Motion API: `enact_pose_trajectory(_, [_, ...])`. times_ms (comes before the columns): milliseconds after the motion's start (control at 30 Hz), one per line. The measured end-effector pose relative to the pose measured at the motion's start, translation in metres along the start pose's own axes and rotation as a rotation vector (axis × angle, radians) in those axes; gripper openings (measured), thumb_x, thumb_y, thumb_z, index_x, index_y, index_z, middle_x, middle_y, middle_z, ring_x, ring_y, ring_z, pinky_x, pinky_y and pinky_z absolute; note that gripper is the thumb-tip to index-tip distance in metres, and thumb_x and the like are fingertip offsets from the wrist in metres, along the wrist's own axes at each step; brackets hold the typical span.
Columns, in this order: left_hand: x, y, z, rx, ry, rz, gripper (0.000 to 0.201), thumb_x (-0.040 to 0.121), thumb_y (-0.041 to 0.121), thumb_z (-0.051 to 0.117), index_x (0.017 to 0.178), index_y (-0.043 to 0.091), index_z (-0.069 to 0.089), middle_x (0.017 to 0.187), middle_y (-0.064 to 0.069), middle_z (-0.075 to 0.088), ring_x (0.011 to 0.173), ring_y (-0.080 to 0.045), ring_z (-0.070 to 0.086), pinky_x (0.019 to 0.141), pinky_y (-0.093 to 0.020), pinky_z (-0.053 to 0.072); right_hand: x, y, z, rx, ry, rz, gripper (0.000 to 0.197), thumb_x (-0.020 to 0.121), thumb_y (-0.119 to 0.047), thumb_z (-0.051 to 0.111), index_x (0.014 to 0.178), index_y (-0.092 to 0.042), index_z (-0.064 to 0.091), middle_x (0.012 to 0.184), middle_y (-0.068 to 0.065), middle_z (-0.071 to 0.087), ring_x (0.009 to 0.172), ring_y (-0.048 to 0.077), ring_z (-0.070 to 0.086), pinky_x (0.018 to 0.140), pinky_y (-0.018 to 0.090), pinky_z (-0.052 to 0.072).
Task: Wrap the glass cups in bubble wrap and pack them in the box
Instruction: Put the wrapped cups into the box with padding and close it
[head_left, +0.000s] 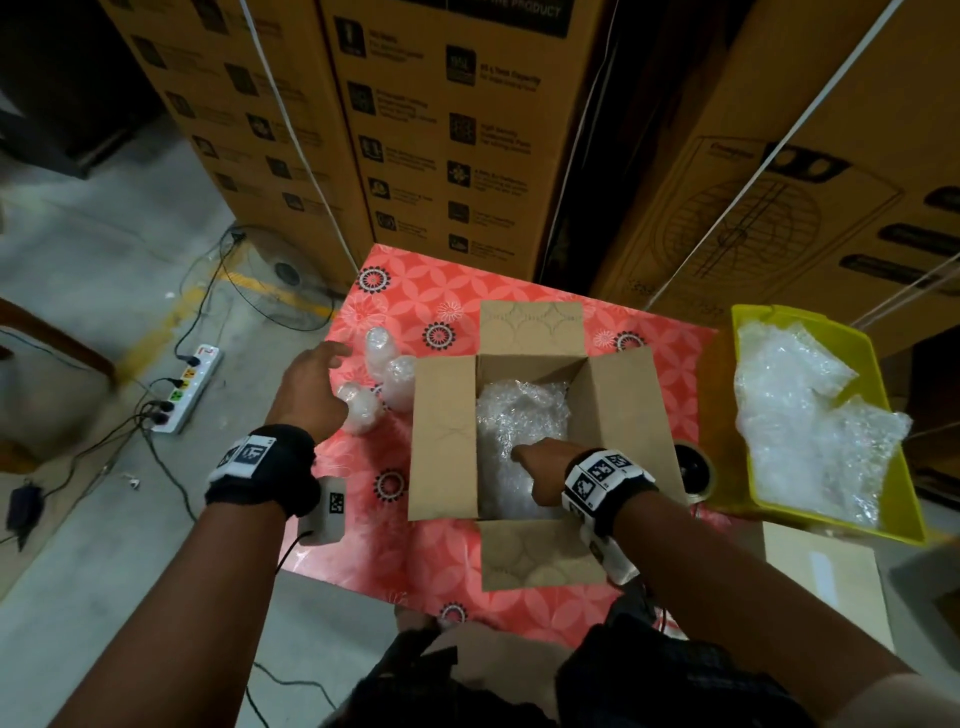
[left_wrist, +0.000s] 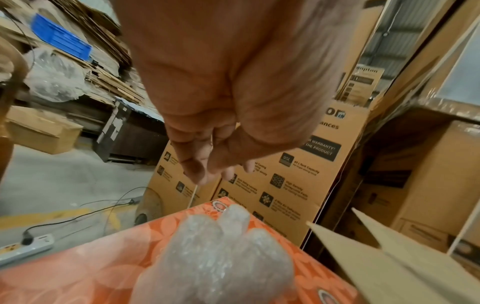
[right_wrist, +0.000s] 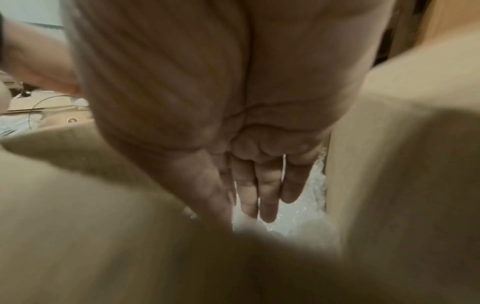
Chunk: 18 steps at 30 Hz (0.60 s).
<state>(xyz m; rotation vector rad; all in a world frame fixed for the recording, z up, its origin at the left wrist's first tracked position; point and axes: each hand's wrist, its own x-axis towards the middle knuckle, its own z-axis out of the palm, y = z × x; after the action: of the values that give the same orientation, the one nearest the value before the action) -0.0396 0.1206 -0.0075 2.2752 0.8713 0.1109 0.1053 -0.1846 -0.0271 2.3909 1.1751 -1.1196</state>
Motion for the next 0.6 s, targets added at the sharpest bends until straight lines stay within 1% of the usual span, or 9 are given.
enact_pose_trajectory(67, [0.004, -0.006, 0.007, 0.074, -0.071, -0.021, 0.076, 0.074, -0.015, 0.064, 0.144, 0.017, 0.056, 0.137, -0.019, 0.056, 0.128, -0.039, 0.056, 0.103, -0.048, 0.053, 0.001, -0.002, -0.003, -0.009, -0.010, 0.016, 0.054, 0.096, -0.013, 0.057, 0.148, -0.009, 0.041, 0.130, 0.020, 0.061, 0.114, 0.039, 0.064, 0.086, 0.042, 0.056])
enact_pose_trajectory(100, [0.007, -0.009, 0.013, 0.103, -0.091, -0.029, 0.078, 0.076, -0.010, 0.070, 0.147, 0.017, 0.054, 0.139, -0.021, 0.053, 0.130, -0.042, 0.053, 0.106, -0.049, 0.050, 0.001, -0.002, -0.004, -0.006, -0.010, 0.024, 0.054, 0.098, -0.014, 0.056, 0.149, -0.008, 0.039, 0.130, 0.020, 0.060, 0.114, 0.040, 0.064, 0.083, 0.042, 0.054])
enact_pose_trajectory(200, [0.014, -0.024, 0.033, 0.158, -0.133, -0.045, 0.090, 0.072, 0.017, 0.090, 0.153, 0.022, 0.050, 0.144, -0.023, 0.049, 0.131, -0.047, 0.051, 0.111, -0.050, 0.047, 0.000, -0.003, -0.006, 0.024, -0.018, 0.046, 0.057, 0.100, -0.016, 0.054, 0.153, -0.009, 0.034, 0.130, 0.020, 0.060, 0.115, 0.040, 0.063, 0.083, 0.042, 0.053])
enact_pose_trajectory(267, [0.018, -0.031, 0.048, 0.166, -0.172, -0.061, 0.093, 0.074, 0.023, 0.091, 0.157, 0.027, 0.048, 0.152, -0.024, 0.042, 0.136, -0.048, 0.048, 0.114, -0.051, 0.046, -0.003, -0.001, -0.004, 0.044, -0.025, 0.062, 0.061, 0.100, -0.018, 0.054, 0.155, -0.009, 0.031, 0.130, 0.019, 0.061, 0.115, 0.038, 0.063, 0.084, 0.041, 0.052])
enact_pose_trajectory(367, [0.023, -0.036, 0.067, 0.159, -0.205, -0.046, 0.080, 0.085, 0.018, 0.083, 0.156, 0.027, 0.050, 0.157, -0.025, 0.034, 0.140, -0.049, 0.046, 0.119, -0.047, 0.042, -0.008, -0.002, 0.009, 0.057, -0.023, 0.060, 0.077, 0.096, -0.028, 0.060, 0.161, -0.012, 0.022, 0.135, 0.016, 0.059, 0.120, 0.036, 0.062, 0.092, 0.042, 0.054])
enact_pose_trajectory(433, [0.025, -0.037, 0.073, 0.166, -0.184, -0.044, 0.072, 0.085, 0.014, 0.083, 0.151, 0.024, 0.057, 0.150, -0.024, 0.037, 0.134, -0.048, 0.051, 0.118, -0.044, 0.042, -0.008, -0.002, 0.021, 0.043, -0.029, 0.053, 0.083, 0.093, -0.036, 0.059, 0.162, -0.015, 0.019, 0.138, 0.016, 0.059, 0.121, 0.037, 0.062, 0.097, 0.047, 0.055])
enact_pose_trajectory(500, [0.027, -0.036, 0.073, 0.169, -0.173, -0.065, 0.064, 0.083, 0.014, 0.085, 0.143, 0.020, 0.063, 0.142, -0.024, 0.041, 0.123, -0.047, 0.057, 0.111, -0.042, 0.046, -0.009, -0.003, 0.029, 0.039, -0.013, 0.029, 0.084, 0.086, -0.040, 0.058, 0.159, -0.016, 0.023, 0.134, 0.014, 0.061, 0.117, 0.037, 0.064, 0.095, 0.051, 0.057])
enact_pose_trajectory(533, [0.028, -0.035, 0.072, 0.165, -0.176, -0.079, 0.059, 0.083, 0.015, 0.086, 0.138, 0.020, 0.065, 0.139, -0.024, 0.042, 0.118, -0.047, 0.059, 0.107, -0.041, 0.048, -0.010, -0.004, 0.031, 0.046, -0.016, 0.019, 0.088, 0.083, -0.041, 0.057, 0.160, -0.017, 0.021, 0.134, 0.014, 0.061, 0.117, 0.037, 0.064, 0.095, 0.051, 0.057])
enact_pose_trajectory(600, [0.027, -0.033, 0.066, 0.139, -0.181, -0.096, 0.053, 0.083, 0.016, 0.086, 0.131, 0.019, 0.066, 0.132, -0.023, 0.047, 0.111, -0.045, 0.061, 0.099, -0.041, 0.049, -0.010, -0.005, 0.033, 0.072, -0.036, 0.012, 0.093, 0.084, -0.040, 0.058, 0.164, -0.019, 0.014, 0.139, 0.014, 0.058, 0.122, 0.036, 0.062, 0.098, 0.049, 0.056])
